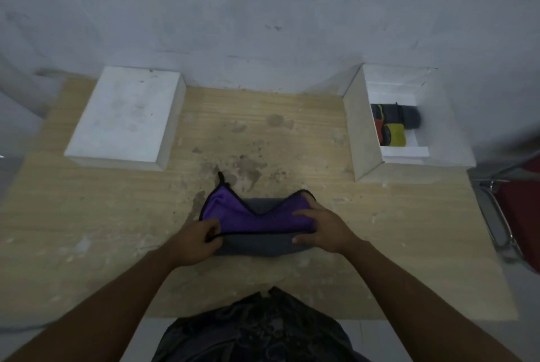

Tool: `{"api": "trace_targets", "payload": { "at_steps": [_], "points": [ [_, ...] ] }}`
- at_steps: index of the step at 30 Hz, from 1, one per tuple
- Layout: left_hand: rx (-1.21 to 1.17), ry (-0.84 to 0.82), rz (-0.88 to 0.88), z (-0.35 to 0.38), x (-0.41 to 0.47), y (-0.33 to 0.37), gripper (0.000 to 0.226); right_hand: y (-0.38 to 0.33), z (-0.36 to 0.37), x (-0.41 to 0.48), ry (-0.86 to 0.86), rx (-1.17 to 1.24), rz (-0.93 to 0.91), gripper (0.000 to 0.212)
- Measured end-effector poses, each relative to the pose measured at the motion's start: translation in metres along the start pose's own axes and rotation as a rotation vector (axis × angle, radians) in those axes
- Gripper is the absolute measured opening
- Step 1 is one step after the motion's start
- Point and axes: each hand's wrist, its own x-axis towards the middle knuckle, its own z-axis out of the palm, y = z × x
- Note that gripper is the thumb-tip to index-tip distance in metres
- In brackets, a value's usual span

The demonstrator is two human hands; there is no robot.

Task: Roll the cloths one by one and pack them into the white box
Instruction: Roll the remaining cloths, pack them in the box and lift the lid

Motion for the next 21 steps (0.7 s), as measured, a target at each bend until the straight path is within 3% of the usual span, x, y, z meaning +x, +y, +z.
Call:
{"api": "trace_targets", "payload": {
  "at_steps": [3, 6, 9, 14, 17, 21],
  "points": [
    [-0.033, 0.012, 0.026, -0.008, 0.007, 0.003, 0.020, 0.006, -0.004, 0.005, 0.044, 0.007, -0.023, 0.066],
    [-0.023, 0.008, 0.028, -0.016, 0.018, 0.007, 0.025, 0.009, -0.006, 0.011, 0.111, -0.012, -0.020, 0.035],
    [-0.053, 0.044, -0.003, -0.019, 0.032, 0.002, 0.027, 0.008, -0.006, 0.017, 0.137, -0.072, -0.003, 0.018],
    [-0.049, 0.033, -0.041, -0.028, 0.046, 0.006, 0.015, 0.008, -0.005, 0.029, 0.181, -0.092, 0.012, 0.021],
    [-0.051, 0.048, -0.023, -0.029, 0.055, 0.004, 0.026, 0.010, -0.007, 0.038, 0.205, -0.097, 0.076, 0.027],
    [0.006, 0.019, 0.006, -0.035, 0.063, -0.002, 0.020, 0.014, -0.014, 0.044, 0.191, -0.137, 0.051, 0.028]
  ]
}}
